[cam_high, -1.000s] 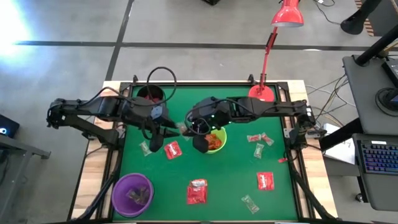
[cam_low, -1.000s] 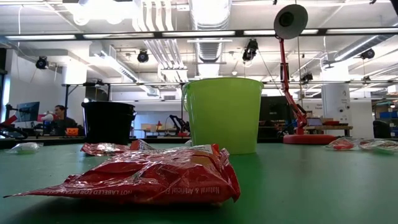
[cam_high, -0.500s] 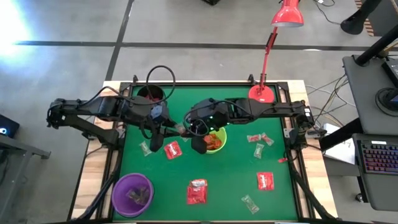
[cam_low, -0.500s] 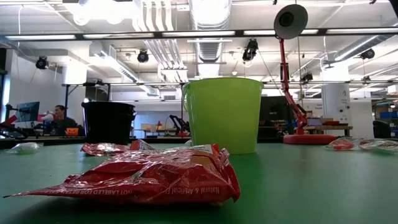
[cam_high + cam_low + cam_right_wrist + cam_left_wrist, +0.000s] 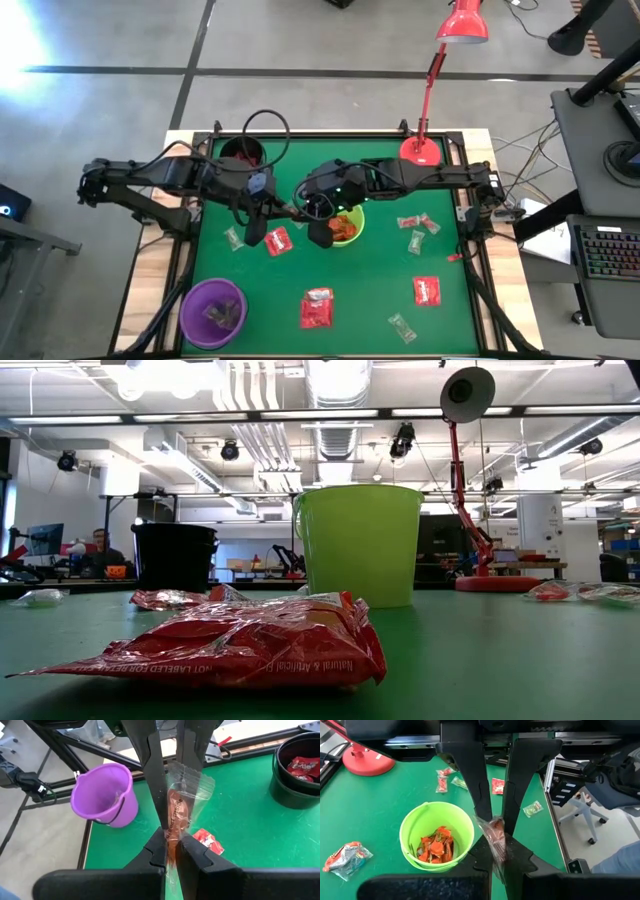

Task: Sort candy
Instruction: Put the orange gummy into the purple bucket

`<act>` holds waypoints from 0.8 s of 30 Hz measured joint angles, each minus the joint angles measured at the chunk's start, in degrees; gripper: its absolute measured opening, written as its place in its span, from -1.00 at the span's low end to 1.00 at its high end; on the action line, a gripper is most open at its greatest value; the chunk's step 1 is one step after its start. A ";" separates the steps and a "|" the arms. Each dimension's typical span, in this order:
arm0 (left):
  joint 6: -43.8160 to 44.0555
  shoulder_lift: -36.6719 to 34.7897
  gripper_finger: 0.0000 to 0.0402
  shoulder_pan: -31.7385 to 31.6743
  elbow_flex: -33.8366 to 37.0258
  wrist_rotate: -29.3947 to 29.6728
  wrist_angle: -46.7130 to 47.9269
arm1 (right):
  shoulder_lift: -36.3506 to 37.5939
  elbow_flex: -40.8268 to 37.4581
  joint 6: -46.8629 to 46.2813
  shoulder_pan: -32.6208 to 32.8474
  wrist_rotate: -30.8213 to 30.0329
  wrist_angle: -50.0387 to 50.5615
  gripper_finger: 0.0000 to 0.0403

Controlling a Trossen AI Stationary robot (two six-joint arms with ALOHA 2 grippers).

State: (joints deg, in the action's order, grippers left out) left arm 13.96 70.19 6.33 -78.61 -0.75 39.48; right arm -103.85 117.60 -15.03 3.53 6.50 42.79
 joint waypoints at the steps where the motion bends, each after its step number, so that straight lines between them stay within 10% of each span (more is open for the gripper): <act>1: 0.00 0.00 -0.98 0.00 0.00 0.00 0.00 | 0.00 0.00 0.00 0.00 0.00 0.15 -0.94; 13: 0.00 -0.13 -0.97 -0.01 0.00 0.02 0.13 | 0.00 0.00 1.01 -0.15 0.02 0.39 -0.90; 24: 0.00 -0.09 -0.98 0.00 0.00 -0.26 0.67 | 0.00 0.01 1.45 -0.15 -0.52 -0.15 -0.42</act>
State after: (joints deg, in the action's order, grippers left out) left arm 13.96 70.11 6.33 -78.61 -1.02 40.16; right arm -103.85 117.61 -13.58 3.38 5.98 42.64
